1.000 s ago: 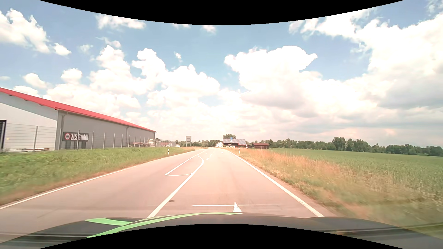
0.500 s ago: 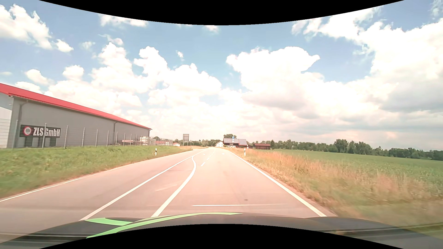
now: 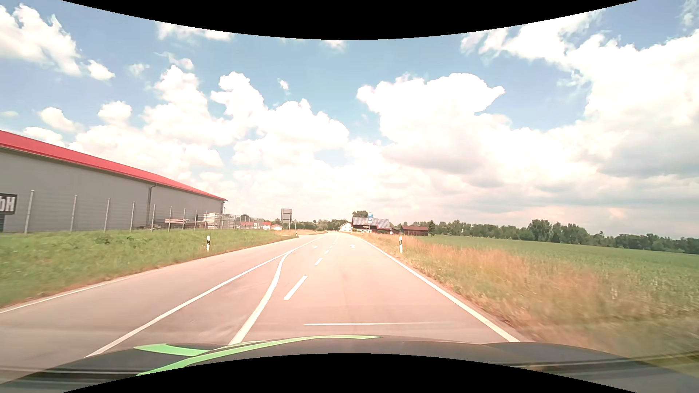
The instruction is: Follow the waypoints while adhering to traffic rules and regulations
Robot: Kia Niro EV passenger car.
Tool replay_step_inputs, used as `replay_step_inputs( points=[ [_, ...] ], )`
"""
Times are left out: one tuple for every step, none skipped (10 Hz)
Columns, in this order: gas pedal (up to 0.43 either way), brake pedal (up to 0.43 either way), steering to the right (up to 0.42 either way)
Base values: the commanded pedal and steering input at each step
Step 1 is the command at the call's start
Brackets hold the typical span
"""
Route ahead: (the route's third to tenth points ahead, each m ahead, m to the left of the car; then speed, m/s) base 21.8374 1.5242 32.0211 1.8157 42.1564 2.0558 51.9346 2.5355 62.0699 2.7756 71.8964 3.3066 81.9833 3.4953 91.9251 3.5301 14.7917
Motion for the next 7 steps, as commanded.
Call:
replay_step_inputs(
  points=[
    [0.331,0.0,-0.001],
    [0.331,0.0,-0.001],
    [0.319,0.0,-0.001],
    [0.311,0.0,-0.001],
    [0.299,0.0,-0.001],
    [0.287,0.0,-0.001],
    [0.268,0.0,-0.001]
  ],
)
